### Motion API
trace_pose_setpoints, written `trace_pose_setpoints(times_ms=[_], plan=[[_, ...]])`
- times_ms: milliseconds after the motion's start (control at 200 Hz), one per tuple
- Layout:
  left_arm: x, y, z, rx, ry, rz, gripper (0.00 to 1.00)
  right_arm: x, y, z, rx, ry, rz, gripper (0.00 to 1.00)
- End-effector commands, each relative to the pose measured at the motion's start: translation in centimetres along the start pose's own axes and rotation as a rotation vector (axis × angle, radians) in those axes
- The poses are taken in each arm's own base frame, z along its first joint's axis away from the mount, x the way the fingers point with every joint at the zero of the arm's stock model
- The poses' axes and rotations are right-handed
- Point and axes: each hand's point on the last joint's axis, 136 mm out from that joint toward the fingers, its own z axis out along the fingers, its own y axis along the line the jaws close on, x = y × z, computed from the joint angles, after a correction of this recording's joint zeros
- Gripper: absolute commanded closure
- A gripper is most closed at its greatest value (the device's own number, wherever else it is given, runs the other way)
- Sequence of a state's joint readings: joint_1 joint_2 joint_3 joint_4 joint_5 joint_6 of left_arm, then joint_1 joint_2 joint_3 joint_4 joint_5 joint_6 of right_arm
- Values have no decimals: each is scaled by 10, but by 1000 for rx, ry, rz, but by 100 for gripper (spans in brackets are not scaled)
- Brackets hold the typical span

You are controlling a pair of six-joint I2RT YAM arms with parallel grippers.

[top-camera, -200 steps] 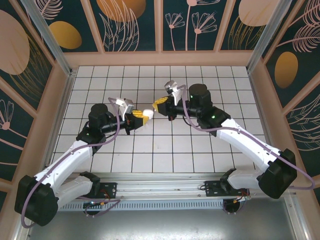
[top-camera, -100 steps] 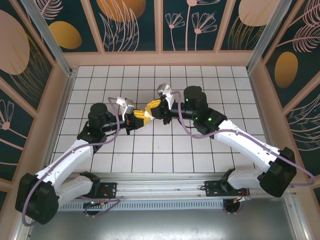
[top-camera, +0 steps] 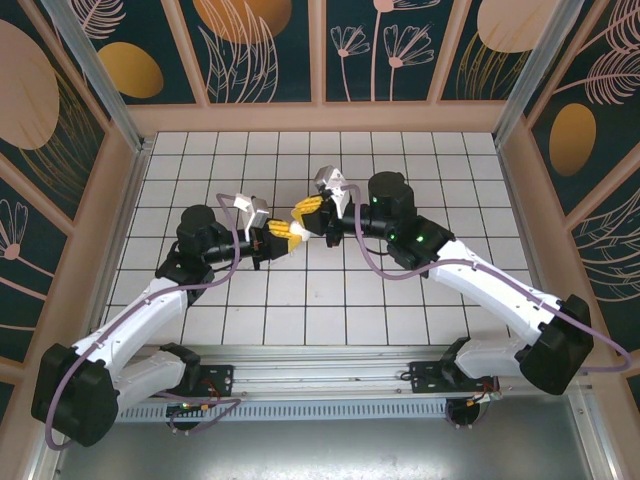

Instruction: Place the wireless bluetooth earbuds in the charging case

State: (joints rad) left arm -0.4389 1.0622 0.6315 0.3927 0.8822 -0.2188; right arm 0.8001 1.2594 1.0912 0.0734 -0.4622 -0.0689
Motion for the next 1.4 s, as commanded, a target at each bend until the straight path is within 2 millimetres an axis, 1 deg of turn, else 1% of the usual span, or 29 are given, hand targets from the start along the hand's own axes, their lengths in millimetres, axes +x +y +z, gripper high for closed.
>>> trace_pose_setpoints(times_ms=[0,145,280,345,525,636,706,861,1021,1131,1226,1311,1391], plan=[[-17,3,0,-20,-32,27,99,-20,-7,-14,65,-78,-13,91],[-17,10,1,-55,-28,5,100,-13,-1,-13,9,-66,56,91],[-20,16,3,-77,-22,-14,100,-7,13,-8,-72,-46,126,90],[-21,16,4,-78,-28,-16,100,1,18,-5,-99,-27,155,90],[-23,13,5,-55,-38,-13,100,18,19,-2,-109,38,212,91],[-26,9,5,-29,-45,-7,100,27,13,0,-96,55,218,90],[-27,6,5,-20,-48,-2,100,28,8,2,-88,57,219,91],[-30,-1,2,0,-56,11,100,33,-13,5,-55,68,228,91],[-32,-9,-1,26,-70,15,100,32,-34,6,-30,51,234,91],[-33,-12,-3,32,-77,21,100,30,-38,10,-44,50,235,91],[-34,-15,-4,40,-82,25,100,32,-40,16,-56,62,241,91],[-33,-12,-4,29,-80,23,100,32,-39,19,-69,72,248,91],[-30,-8,-3,13,-73,16,100,29,-36,18,-83,76,257,91]])
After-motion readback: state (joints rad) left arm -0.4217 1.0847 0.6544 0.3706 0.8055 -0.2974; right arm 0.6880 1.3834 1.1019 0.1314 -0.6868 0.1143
